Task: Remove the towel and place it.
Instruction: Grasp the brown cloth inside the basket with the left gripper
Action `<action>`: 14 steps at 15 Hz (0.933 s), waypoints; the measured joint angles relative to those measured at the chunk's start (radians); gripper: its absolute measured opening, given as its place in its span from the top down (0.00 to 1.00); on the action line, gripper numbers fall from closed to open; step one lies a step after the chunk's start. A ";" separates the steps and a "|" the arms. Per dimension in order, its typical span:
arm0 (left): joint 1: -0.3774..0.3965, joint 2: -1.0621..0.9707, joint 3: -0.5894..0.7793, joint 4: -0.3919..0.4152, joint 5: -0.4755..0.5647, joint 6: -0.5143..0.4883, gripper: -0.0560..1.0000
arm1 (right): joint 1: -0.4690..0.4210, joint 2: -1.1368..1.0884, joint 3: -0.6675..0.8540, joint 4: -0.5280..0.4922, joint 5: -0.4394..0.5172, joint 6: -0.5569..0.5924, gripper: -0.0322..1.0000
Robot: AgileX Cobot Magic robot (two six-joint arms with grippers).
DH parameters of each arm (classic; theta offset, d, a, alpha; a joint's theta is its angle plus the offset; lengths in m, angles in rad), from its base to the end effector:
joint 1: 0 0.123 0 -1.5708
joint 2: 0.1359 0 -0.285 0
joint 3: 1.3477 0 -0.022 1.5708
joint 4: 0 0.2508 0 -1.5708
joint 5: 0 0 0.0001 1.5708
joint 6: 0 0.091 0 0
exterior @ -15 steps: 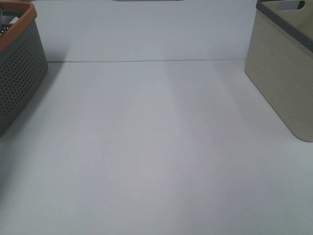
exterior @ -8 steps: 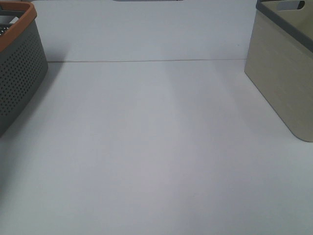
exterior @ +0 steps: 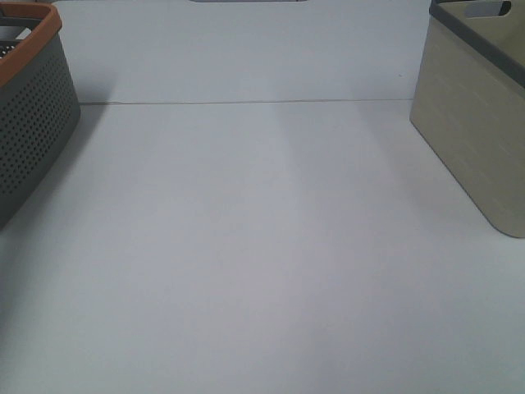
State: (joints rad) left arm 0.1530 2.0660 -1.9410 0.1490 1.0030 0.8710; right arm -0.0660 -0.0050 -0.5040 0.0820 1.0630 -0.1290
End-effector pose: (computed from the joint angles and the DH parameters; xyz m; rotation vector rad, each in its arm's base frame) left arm 0.4584 0.0822 0.2879 1.0071 2.5066 0.5328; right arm -0.0059 0.0069 0.2784 -0.0684 2.0338 -0.0245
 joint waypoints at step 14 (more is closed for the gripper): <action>-0.004 -0.584 -0.031 -0.149 0.019 -0.067 0.93 | 0.000 0.000 0.000 0.000 0.000 0.000 0.34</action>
State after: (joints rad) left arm 0.1490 1.4820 -1.9720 0.0000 1.0220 0.8040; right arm -0.0660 -0.0050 -0.5040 0.0820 1.0630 -0.1290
